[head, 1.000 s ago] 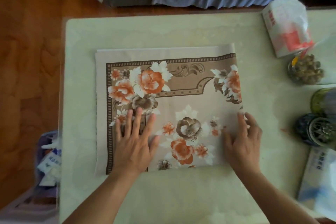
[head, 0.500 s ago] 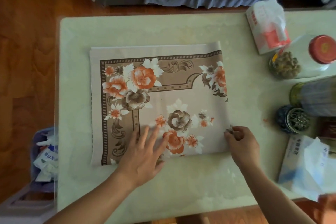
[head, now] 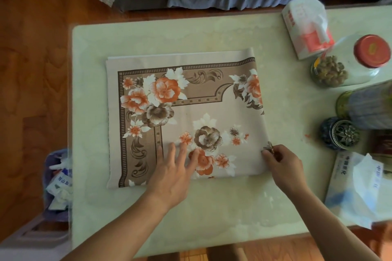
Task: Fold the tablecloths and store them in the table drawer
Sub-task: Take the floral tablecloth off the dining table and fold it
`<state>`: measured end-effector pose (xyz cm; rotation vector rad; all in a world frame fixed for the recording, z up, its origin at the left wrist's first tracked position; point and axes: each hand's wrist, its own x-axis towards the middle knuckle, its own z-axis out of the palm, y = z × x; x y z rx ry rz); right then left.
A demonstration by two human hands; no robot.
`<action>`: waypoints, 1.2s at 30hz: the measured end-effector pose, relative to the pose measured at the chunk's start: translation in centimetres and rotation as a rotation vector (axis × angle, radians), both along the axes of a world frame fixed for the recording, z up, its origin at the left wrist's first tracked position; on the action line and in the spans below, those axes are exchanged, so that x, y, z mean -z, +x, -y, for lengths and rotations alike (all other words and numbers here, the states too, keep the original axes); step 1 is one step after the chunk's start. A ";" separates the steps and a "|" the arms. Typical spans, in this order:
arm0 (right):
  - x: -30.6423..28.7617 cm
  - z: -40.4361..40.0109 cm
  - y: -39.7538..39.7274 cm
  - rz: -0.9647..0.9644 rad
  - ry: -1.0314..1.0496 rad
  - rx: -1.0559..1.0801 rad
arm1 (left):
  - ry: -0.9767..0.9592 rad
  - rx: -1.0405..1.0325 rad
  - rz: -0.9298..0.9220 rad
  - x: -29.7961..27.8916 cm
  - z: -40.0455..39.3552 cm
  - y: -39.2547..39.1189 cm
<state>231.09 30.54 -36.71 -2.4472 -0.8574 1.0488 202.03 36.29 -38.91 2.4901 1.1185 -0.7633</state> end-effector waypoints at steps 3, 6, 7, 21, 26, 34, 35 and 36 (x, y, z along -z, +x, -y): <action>-0.8 0.6 0.6 -0.125 0.033 -0.009 | 0.015 -0.006 -0.011 -0.1 0.1 0.2; -1.4 1.5 1.7 -0.280 -0.054 -0.105 | 0.021 -0.018 0.005 0.0 0.1 0.0; -1.6 1.5 2.2 -0.254 -0.061 -0.145 | 0.019 -0.022 0.008 0.1 0.1 -0.1; -2.0 1.0 1.1 0.371 -0.286 -0.305 | 0.045 -0.033 0.049 0.4 0.7 -0.2; -1.9 -5.3 -6.9 0.385 0.325 -0.773 | 0.088 -0.093 0.124 0.8 1.2 -0.1; 5.1 -7.3 1.9 0.540 0.024 -1.069 | 0.148 -0.091 0.076 1.2 -0.1 -8.6; 4.7 -7.5 2.1 0.535 0.023 -1.101 | 0.150 -0.082 0.059 1.2 -0.5 -10.5; 4.4 -7.6 2.4 0.524 0.021 -1.111 | 0.135 -0.073 0.052 1.1 -0.9 -11.9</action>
